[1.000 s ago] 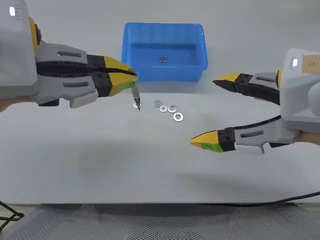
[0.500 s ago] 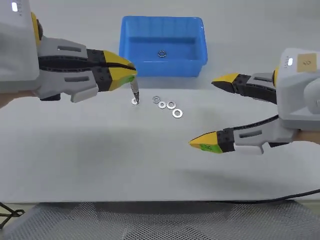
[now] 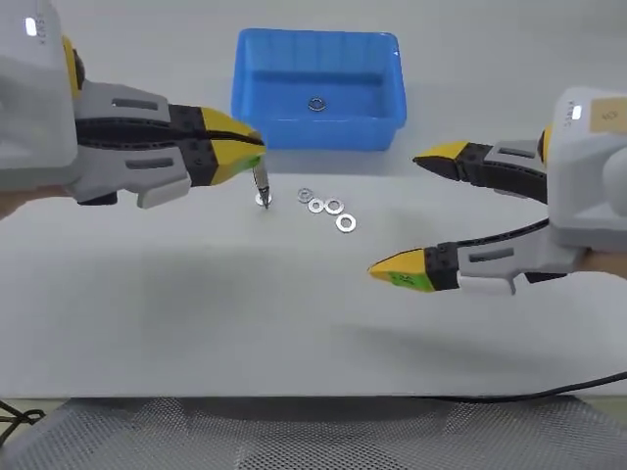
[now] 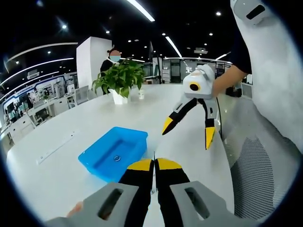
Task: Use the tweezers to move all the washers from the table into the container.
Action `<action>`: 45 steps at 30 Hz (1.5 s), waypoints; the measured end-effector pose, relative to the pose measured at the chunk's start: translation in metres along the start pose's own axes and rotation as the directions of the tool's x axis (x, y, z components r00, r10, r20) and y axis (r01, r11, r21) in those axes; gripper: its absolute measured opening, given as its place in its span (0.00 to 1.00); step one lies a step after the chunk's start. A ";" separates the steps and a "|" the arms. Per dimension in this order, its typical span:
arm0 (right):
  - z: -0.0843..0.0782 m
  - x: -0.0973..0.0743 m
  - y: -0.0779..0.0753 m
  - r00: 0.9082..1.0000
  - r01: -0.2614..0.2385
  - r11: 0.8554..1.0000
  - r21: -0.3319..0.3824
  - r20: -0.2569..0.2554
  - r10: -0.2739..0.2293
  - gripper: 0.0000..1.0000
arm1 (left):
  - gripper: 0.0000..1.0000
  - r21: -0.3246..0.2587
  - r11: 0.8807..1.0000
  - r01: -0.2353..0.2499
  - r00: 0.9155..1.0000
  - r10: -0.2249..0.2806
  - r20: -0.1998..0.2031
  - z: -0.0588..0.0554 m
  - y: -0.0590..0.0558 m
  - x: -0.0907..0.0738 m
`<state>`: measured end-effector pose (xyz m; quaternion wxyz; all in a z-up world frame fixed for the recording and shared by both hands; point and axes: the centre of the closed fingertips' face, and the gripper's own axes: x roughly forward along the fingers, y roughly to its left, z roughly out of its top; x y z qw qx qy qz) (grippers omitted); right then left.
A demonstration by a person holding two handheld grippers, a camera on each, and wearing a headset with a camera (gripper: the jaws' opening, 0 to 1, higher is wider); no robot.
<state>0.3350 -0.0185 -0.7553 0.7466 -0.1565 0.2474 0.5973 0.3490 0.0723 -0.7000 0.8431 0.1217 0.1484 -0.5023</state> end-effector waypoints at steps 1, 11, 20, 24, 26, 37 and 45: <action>0.000 0.002 0.001 1.000 -0.005 1.000 -0.003 -0.001 0.005 0.74 | 0.05 0.001 1.000 0.002 1.000 -0.002 -0.001 0.000 0.000 0.000; 0.032 0.036 0.007 0.996 -0.077 0.995 -0.064 0.029 0.079 0.68 | 0.05 0.010 0.999 0.032 0.999 -0.032 -0.023 -0.002 -0.001 -0.003; 0.056 0.069 0.013 0.988 -0.145 0.979 -0.140 0.030 0.151 0.58 | 0.05 0.005 0.999 0.042 0.999 -0.042 -0.022 -0.003 -0.001 -0.002; 0.056 0.076 0.018 0.983 -0.181 0.971 -0.155 0.007 0.184 0.52 | 0.05 0.004 0.999 0.049 0.999 -0.049 -0.024 -0.003 -0.002 -0.001; 0.054 0.080 0.022 0.979 -0.201 0.966 -0.162 -0.010 0.202 0.49 | 0.05 0.006 0.999 0.048 0.999 -0.048 -0.026 -0.004 -0.003 -0.002; 0.058 0.105 0.021 0.967 -0.253 0.942 -0.219 -0.036 0.251 0.30 | 0.05 -0.009 0.998 0.065 0.997 -0.066 -0.029 -0.006 -0.001 -0.003; 0.053 0.107 0.028 0.949 -0.316 0.909 -0.274 -0.103 0.299 0.23 | 0.05 -0.014 0.998 0.064 0.998 -0.064 -0.026 -0.006 0.001 -0.002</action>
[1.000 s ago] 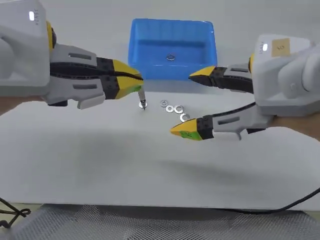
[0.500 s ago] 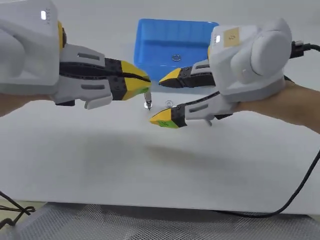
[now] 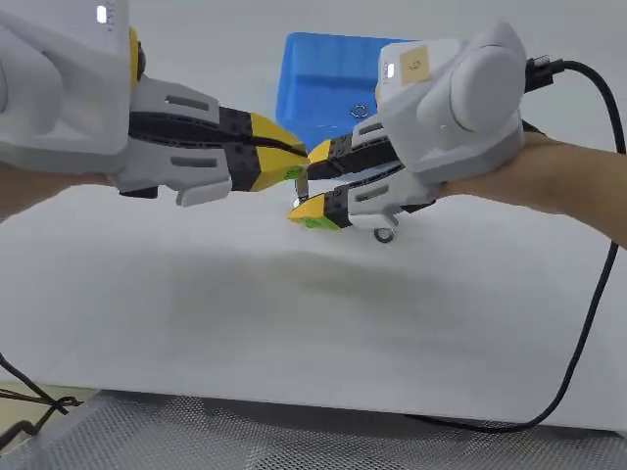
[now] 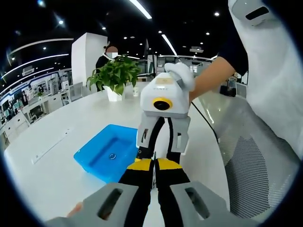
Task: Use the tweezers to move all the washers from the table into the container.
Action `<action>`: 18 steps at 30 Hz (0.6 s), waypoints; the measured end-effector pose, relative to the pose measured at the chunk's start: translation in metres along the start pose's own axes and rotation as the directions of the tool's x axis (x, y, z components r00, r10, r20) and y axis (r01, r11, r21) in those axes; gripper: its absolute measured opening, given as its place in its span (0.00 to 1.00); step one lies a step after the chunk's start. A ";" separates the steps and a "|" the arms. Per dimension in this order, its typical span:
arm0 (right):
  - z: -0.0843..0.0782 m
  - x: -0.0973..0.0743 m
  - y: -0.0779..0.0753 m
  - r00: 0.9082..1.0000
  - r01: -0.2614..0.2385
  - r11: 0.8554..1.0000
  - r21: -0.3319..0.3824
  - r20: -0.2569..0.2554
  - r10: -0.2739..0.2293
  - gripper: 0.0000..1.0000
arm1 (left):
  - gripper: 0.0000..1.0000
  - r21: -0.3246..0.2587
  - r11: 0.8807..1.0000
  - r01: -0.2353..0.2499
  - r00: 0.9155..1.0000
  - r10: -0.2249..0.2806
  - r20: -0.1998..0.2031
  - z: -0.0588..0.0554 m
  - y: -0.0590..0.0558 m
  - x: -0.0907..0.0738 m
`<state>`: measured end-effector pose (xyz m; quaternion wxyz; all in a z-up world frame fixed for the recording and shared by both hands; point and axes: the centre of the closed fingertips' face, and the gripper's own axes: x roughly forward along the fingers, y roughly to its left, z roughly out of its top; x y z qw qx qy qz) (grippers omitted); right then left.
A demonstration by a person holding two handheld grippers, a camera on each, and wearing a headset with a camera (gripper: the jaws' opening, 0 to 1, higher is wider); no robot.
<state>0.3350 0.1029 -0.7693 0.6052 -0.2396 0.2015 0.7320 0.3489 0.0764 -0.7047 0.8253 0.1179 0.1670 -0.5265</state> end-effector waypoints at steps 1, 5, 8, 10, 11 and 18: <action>0.000 0.000 0.001 1.000 -0.002 1.000 -0.006 -0.002 0.002 0.22 | 0.05 -0.001 1.000 0.000 1.000 0.000 0.000 0.000 0.000 0.000; -0.001 0.001 -0.001 1.000 0.001 1.000 -0.027 -0.018 -0.002 0.16 | 0.05 -0.006 1.000 0.004 1.000 -0.004 0.002 0.002 -0.001 0.002; -0.001 0.000 -0.004 1.000 0.011 0.999 -0.035 -0.023 -0.012 0.12 | 0.05 -0.002 1.000 0.003 1.000 -0.003 0.003 0.001 0.000 0.003; -0.002 0.000 -0.004 1.000 0.011 0.999 -0.038 -0.028 -0.012 0.12 | 0.05 -0.003 1.000 0.002 1.000 -0.002 0.002 0.001 0.001 0.003; -0.002 0.000 -0.004 1.000 0.009 0.999 -0.039 -0.029 -0.010 0.11 | 0.05 -0.004 1.000 0.004 1.000 -0.004 0.002 0.001 0.000 0.003; -0.002 0.003 -0.007 0.999 -0.005 1.000 -0.022 -0.040 0.004 0.10 | 0.05 -0.009 1.000 -0.002 1.000 0.002 0.004 0.001 0.002 0.002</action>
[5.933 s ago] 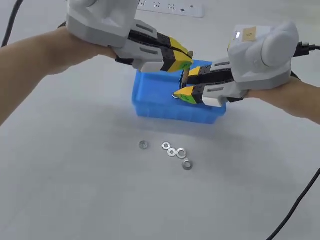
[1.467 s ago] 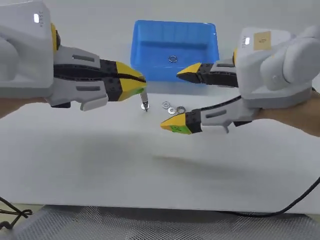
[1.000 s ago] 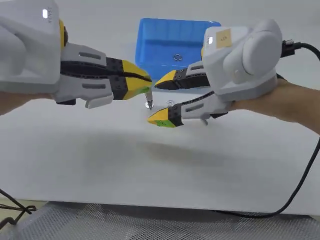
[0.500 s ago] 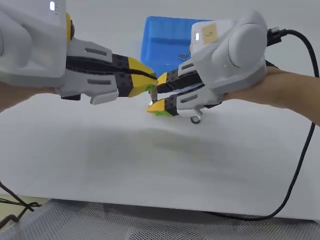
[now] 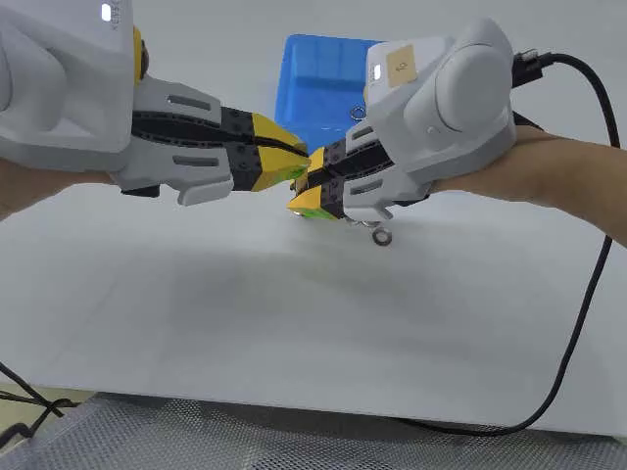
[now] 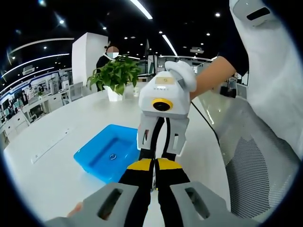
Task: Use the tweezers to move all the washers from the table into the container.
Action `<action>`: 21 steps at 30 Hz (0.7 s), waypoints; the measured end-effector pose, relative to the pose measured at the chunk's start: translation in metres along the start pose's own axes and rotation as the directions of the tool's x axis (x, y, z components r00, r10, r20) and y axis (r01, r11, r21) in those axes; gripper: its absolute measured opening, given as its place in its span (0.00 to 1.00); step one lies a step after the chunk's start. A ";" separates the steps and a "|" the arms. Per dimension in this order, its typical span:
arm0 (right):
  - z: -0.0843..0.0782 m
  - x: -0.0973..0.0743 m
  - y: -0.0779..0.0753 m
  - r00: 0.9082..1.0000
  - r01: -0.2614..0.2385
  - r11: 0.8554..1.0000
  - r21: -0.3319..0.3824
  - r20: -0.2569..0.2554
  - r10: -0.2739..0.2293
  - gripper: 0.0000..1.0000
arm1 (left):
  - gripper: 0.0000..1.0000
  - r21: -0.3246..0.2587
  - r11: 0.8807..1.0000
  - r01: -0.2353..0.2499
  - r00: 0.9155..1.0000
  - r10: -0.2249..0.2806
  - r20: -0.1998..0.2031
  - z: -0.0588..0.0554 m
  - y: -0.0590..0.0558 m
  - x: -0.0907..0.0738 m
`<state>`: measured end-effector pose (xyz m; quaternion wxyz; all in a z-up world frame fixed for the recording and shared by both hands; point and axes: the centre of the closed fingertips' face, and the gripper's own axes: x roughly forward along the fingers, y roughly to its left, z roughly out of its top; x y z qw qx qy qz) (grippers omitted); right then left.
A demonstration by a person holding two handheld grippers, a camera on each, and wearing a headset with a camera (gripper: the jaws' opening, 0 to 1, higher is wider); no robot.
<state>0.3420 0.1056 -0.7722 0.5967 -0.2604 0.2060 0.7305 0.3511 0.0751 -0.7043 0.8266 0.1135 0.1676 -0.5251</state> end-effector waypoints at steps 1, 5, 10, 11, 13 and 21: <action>0.000 0.000 0.000 1.000 -0.001 1.000 0.005 -0.001 0.001 0.10 | 0.05 0.001 1.000 -0.002 1.000 0.002 0.000 0.000 0.000 0.000; 0.000 0.000 0.000 1.000 -0.007 1.000 0.005 -0.006 0.007 0.10 | 0.05 -0.001 1.000 -0.005 1.000 0.005 -0.002 0.000 0.001 -0.001; 0.000 0.000 -0.001 1.000 -0.008 1.000 0.011 -0.005 0.008 0.10 | 0.05 -0.011 1.000 -0.011 1.000 0.011 -0.002 -0.001 0.003 0.000; 0.000 0.000 -0.001 1.000 -0.007 1.000 0.017 -0.002 0.008 0.10 | 0.06 -0.015 1.000 -0.015 1.000 0.015 -0.002 -0.001 0.004 0.000; 0.000 0.000 -0.002 1.000 -0.006 1.000 0.023 -0.001 0.006 0.10 | 0.06 -0.012 1.000 -0.024 1.000 0.024 -0.005 -0.002 0.005 0.000; 0.000 0.000 -0.001 1.000 -0.002 1.000 0.028 0.000 0.002 0.10 | 0.10 -0.031 0.999 -0.029 0.999 0.028 -0.032 -0.005 0.005 -0.001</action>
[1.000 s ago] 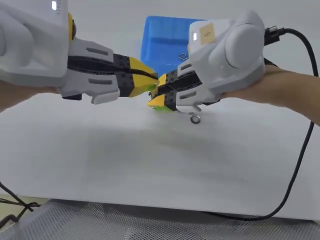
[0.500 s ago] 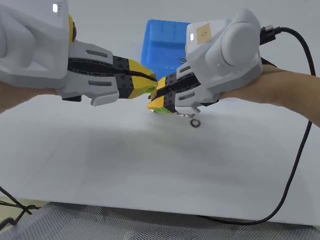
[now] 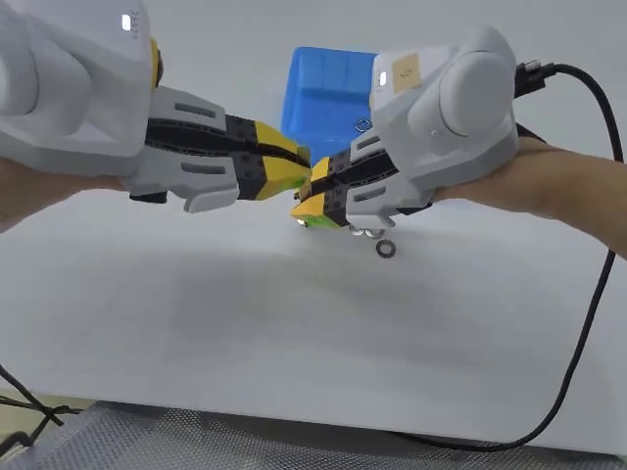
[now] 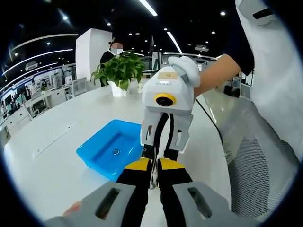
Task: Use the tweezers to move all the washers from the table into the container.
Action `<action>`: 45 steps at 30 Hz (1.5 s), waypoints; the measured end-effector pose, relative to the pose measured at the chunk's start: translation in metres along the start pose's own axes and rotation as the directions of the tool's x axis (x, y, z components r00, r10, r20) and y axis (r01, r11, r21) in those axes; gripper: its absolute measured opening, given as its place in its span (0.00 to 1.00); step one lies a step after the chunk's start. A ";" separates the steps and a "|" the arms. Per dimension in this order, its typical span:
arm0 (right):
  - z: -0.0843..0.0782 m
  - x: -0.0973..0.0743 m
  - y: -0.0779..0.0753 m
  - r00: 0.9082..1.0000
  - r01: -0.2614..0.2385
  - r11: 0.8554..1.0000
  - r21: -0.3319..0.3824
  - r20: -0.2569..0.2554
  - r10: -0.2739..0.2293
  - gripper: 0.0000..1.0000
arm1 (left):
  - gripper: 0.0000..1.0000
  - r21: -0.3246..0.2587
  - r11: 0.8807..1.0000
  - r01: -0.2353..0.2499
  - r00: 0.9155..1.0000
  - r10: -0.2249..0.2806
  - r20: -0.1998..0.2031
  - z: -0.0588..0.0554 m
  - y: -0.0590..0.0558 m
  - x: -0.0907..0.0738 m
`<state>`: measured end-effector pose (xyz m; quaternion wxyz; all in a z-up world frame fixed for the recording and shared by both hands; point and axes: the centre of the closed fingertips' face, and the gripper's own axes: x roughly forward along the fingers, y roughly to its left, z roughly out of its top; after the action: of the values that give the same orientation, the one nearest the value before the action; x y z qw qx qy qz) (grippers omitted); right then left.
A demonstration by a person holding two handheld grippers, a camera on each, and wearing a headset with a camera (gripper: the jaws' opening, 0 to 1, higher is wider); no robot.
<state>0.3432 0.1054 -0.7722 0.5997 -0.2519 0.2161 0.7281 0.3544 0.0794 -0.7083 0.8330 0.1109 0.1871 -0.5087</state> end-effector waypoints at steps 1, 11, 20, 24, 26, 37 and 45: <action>0.000 0.000 0.000 1.000 0.001 1.000 0.002 0.000 -0.001 0.10 | 0.10 -0.004 1.000 -0.003 1.000 0.003 0.008 0.002 0.000 -0.001; 0.000 -0.002 0.000 1.000 0.009 1.000 0.019 0.005 -0.010 0.10 | 0.10 -0.007 1.000 -0.030 0.999 0.030 0.035 0.012 0.004 -0.007; 0.003 -0.008 -0.003 0.999 0.028 0.999 0.029 0.015 -0.028 0.10 | 0.10 -0.038 0.995 -0.092 0.994 0.094 0.050 0.013 0.011 -0.019; 0.002 -0.009 0.000 1.000 0.026 0.999 0.028 0.015 -0.026 0.09 | 0.10 -0.046 0.994 -0.100 0.993 0.102 0.051 0.013 0.012 -0.018; 0.001 -0.008 0.002 1.000 0.022 0.999 0.031 0.018 -0.023 0.09 | 0.10 -0.069 0.993 -0.093 0.994 0.097 0.056 0.008 0.014 -0.017; -0.001 -0.006 0.005 0.999 0.014 0.999 0.040 0.028 -0.015 0.09 | 0.10 -0.076 0.997 -0.011 0.998 0.015 0.055 0.009 -0.002 -0.005; 0.000 -0.004 0.005 1.000 0.005 1.000 0.027 0.027 -0.006 0.09 | 0.10 -0.061 0.998 0.003 1.000 -0.001 0.027 0.003 -0.005 -0.004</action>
<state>0.3384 0.1017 -0.7694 0.6081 -0.2344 0.2171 0.7267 0.3485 0.0792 -0.7036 0.8379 0.0783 0.1916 -0.5050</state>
